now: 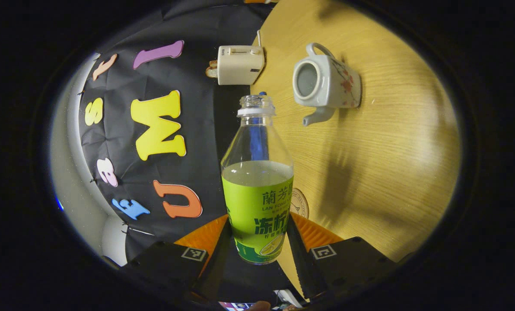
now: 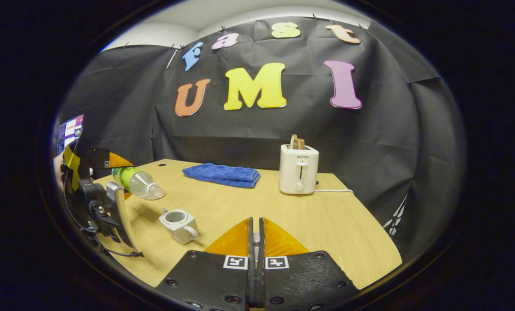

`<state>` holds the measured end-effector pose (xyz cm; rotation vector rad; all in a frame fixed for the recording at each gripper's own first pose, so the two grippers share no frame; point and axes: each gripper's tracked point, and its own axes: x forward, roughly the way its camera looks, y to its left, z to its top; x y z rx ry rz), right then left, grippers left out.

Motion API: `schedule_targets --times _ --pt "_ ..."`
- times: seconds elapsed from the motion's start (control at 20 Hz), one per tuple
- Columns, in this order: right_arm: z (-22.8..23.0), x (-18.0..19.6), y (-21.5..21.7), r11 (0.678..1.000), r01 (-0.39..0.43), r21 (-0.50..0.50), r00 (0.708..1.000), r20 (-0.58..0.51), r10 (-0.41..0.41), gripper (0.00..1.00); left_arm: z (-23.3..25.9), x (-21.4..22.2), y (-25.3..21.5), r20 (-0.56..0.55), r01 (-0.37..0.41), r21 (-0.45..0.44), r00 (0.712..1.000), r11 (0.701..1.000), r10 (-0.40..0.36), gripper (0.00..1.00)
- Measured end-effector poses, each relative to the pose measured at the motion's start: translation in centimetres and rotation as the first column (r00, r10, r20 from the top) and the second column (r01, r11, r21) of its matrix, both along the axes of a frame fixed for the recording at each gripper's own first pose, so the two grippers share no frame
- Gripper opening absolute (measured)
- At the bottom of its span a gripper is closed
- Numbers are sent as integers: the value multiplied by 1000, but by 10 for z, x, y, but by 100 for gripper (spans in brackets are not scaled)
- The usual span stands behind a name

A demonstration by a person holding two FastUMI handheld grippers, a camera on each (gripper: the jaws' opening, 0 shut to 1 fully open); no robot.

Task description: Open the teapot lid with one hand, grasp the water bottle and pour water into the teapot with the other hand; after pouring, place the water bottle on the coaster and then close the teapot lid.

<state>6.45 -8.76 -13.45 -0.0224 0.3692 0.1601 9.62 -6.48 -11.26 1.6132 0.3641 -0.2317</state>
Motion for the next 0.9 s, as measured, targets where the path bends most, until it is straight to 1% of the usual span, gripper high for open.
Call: schedule_targets --times 0.05,0.1,0.15,0.2,0.35,0.4,0.45,0.5,0.65,0.9 --pt "0 0 -1 1000 0 1 1000 0 0 0 0 0 0 -3 10 16 1000 1000 -10 72" --pt "-1 0 -1 1000 -1 2 1000 0 1 0 0 0 0 -10 12 22 1000 1000 -12 70" --pt "-1 0 -1 1000 -2 3 1000 -1 2 0 1 1 -1 -11 16 31 1000 999 -15 72" --pt "-2 -1 -2 1000 -1 4 1000 -1 1 0 3 1 -4 -5 23 45 1000 999 -23 72" --pt "-2 -1 -5 1000 1 6 1000 -2 -1 0 10 6 -12 23 48 121 998 991 -52 73" --pt "-5 -1 -5 1000 2 7 1000 -5 -2 0 13 8 -12 34 53 138 998 989 -58 70" --pt "-6 -1 -6 1000 2 10 1000 -9 -2 0 12 9 -13 37 62 148 997 987 -68 72" --pt "-7 -2 -8 1000 3 12 1000 -11 -3 0 11 12 -13 38 63 159 997 985 -70 72" --pt "-8 -3 -11 1000 5 11 1000 -13 -5 0 17 13 -18 61 85 220 993 972 -100 72" --pt "-11 -3 -12 1000 3 17 1000 -17 -3 0 22 14 -22 82 101 284 988 954 -129 72"
